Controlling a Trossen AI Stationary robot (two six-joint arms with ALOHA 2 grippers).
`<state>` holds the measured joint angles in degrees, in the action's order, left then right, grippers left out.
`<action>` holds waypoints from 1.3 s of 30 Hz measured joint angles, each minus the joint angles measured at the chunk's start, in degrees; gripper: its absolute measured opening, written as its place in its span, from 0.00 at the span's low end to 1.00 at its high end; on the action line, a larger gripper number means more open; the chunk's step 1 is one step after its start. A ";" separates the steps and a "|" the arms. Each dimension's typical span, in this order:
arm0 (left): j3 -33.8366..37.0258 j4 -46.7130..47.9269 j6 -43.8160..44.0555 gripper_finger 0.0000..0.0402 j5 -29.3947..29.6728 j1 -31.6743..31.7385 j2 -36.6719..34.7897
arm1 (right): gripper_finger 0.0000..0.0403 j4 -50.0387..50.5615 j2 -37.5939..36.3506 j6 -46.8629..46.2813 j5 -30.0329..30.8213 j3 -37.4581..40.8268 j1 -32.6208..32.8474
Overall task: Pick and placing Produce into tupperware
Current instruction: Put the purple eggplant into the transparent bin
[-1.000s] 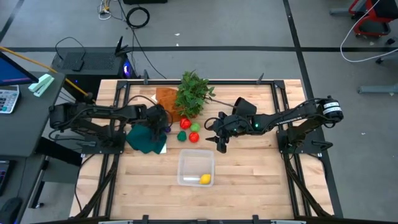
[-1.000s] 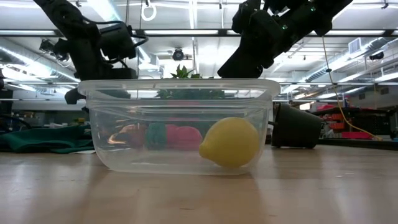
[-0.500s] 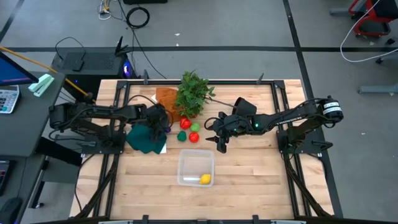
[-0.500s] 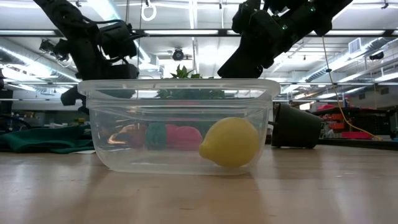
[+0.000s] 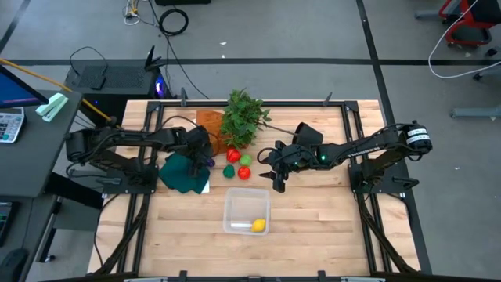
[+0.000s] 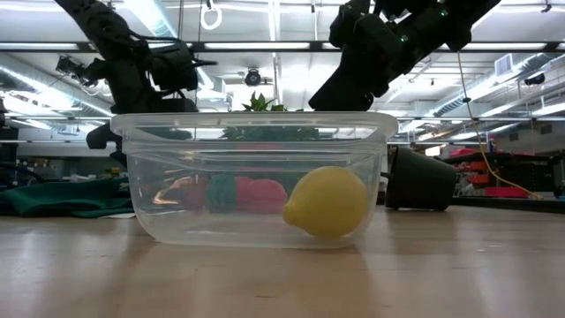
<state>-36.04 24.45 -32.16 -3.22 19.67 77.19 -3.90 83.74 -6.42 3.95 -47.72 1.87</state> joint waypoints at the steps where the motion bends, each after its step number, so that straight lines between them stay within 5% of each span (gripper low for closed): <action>1: -0.92 1.12 -0.79 0.61 0.02 -0.16 1.16 | 0.48 0.00 0.00 0.00 0.00 0.00 0.00; 15: -11.66 9.05 -5.61 0.61 -0.51 -0.34 13.99 | 0.48 0.55 0.00 -0.90 0.00 0.00 0.00; 23: -11.88 8.89 0.75 0.60 -0.51 -0.34 17.18 | 0.48 0.52 0.00 -0.63 0.02 -0.02 0.01; 39: -11.71 7.71 1.84 0.37 -0.42 -0.38 16.83 | 0.48 0.55 0.00 -0.87 0.02 -0.02 0.01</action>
<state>-47.75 32.16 -30.33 -3.64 19.29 94.02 -3.36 83.74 -7.29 3.97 -47.75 1.87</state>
